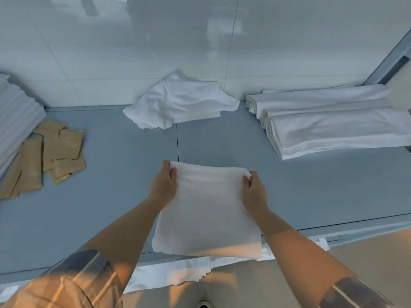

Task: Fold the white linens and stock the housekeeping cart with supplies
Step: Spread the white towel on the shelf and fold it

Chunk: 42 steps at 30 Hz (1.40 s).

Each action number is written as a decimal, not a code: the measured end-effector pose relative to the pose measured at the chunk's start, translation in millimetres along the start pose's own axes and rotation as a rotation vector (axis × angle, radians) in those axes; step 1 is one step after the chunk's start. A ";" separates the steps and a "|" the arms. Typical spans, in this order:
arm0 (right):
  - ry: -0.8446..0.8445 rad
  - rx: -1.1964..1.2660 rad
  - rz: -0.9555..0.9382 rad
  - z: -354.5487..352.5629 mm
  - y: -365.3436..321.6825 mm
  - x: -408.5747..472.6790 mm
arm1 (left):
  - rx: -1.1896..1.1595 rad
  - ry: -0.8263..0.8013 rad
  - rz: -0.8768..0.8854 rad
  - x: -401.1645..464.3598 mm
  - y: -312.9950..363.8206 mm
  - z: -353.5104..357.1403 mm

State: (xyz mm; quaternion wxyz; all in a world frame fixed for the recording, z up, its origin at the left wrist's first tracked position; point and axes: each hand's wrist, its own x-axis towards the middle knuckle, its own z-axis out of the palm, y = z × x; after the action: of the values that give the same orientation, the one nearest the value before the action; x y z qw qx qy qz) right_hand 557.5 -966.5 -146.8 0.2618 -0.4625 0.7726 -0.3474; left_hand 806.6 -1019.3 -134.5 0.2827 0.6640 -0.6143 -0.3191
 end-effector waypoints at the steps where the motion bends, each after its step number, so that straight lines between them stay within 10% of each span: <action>1: 0.012 -0.014 0.003 1.4 -1.2 4.1 | 0.024 -0.003 0.004 4.4 0.8 1.2; 10: 0.001 -0.067 0.145 5.5 -13.8 18.9 | 0.208 0.040 -0.052 11.0 9.7 10.2; 15: 0.119 -0.474 -0.190 7.0 -24.9 -14.1 | 0.572 0.064 0.391 -18.2 17.6 16.6; 19: -0.193 -0.675 -0.345 37.3 -25.4 -38.2 | 0.711 -0.220 0.340 -33.9 -3.7 36.1; 32: -0.510 -0.831 -0.328 50.3 -50.6 25.0 | 0.656 -0.232 0.173 -0.6 3.3 27.8; 42: -0.252 -0.719 -0.501 79.6 -29.5 -83.4 | 0.583 0.001 0.327 -88.6 -13.5 32.6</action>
State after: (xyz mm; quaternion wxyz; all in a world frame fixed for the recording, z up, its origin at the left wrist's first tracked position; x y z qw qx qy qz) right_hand 667.3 -925.0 -166.4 0.0846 -0.7352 0.6707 -0.0507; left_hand 786.4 -929.3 -158.8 0.1286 0.6098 -0.7780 -0.0798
